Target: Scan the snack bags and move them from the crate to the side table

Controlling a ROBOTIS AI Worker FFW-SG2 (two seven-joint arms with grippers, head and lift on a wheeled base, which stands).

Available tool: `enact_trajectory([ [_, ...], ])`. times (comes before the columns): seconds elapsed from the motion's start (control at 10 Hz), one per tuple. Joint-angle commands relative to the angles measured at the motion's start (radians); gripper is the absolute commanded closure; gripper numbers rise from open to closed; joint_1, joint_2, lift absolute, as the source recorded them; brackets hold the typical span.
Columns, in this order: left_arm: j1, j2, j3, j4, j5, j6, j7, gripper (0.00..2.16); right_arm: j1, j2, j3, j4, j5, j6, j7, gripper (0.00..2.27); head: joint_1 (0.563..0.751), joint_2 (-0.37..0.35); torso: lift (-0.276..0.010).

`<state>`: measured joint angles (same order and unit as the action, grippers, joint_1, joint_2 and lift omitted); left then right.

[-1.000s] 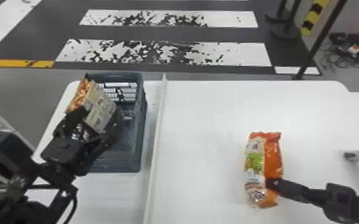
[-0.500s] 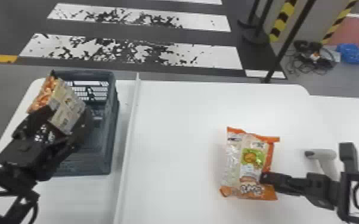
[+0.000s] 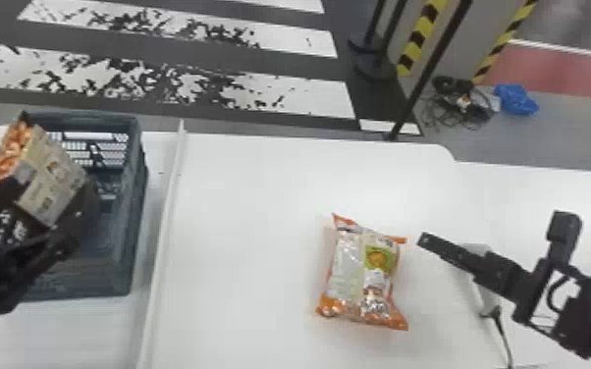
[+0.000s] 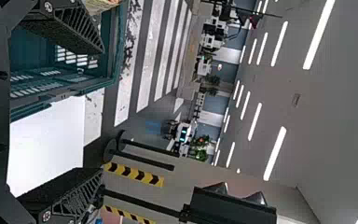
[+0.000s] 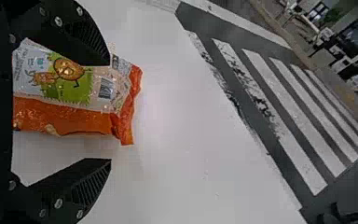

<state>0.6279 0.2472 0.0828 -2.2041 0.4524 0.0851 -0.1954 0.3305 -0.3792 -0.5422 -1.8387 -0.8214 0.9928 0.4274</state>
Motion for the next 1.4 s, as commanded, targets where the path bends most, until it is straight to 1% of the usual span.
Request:
enact_trajectory([
  [0.0,0.001,-0.002,-0.001,-0.002,-0.003,0.0,0.001,0.1,0.05,0.051,-0.013,-0.082,-0.004,-0.073,0.071,0.08,0.695,-0.227,-0.087],
  [0.1,0.001,-0.005,-0.005,-0.002,-0.008,-0.003,0.001,0.1,0.068,0.083,-0.008,-0.137,-0.009,-0.067,0.106,0.08,0.695,-0.208,-0.087],
  [0.2,0.001,-0.009,-0.009,-0.002,-0.014,-0.003,0.001,0.1,0.084,0.112,0.015,-0.18,-0.005,-0.055,0.131,0.25,0.695,-0.177,-0.087],
  [0.3,0.001,-0.011,-0.017,-0.002,-0.027,-0.003,0.001,0.1,0.098,0.131,0.047,-0.211,-0.005,-0.042,0.154,0.64,0.695,-0.159,-0.087],
  [0.5,0.001,-0.013,-0.018,0.004,-0.027,-0.003,0.001,0.1,0.116,0.163,0.125,-0.231,0.016,-0.021,0.156,1.86,0.695,-0.082,-0.087],
  [0.6,0.001,-0.013,-0.02,0.006,-0.027,-0.003,0.001,0.1,0.119,0.171,0.171,-0.231,0.056,-0.024,0.157,1.95,0.695,-0.045,-0.087],
  [0.7,0.001,-0.013,-0.021,0.007,-0.027,-0.003,0.001,0.1,0.122,0.189,0.202,-0.232,0.105,-0.03,0.16,2.02,0.695,-0.027,-0.087],
  [0.8,0.0,-0.014,-0.024,0.012,-0.027,-0.003,0.001,0.1,0.127,0.2,0.249,-0.229,0.173,-0.055,0.157,2.05,0.695,0.003,-0.087],
  [0.9,0.0,-0.014,-0.028,0.014,-0.027,-0.003,-0.001,0.1,0.136,0.203,0.294,-0.223,0.231,-0.113,0.14,2.05,0.695,0.024,-0.087],
  [1.0,0.0,-0.016,-0.029,0.015,-0.027,-0.006,-0.004,0.1,0.148,0.203,0.337,-0.223,0.301,-0.18,0.096,2.07,0.695,0.035,-0.087],
  [1.1,0.0,-0.017,-0.029,0.015,-0.027,-0.006,-0.009,0.1,0.153,0.201,0.341,-0.223,0.32,-0.19,0.079,2.07,0.695,0.036,-0.087],
  [1.3,0.006,-0.017,-0.028,0.017,-0.027,-0.009,-0.013,0.1,0.179,0.189,0.331,-0.226,0.323,-0.174,0.079,2.07,0.695,0.028,-0.087],
])
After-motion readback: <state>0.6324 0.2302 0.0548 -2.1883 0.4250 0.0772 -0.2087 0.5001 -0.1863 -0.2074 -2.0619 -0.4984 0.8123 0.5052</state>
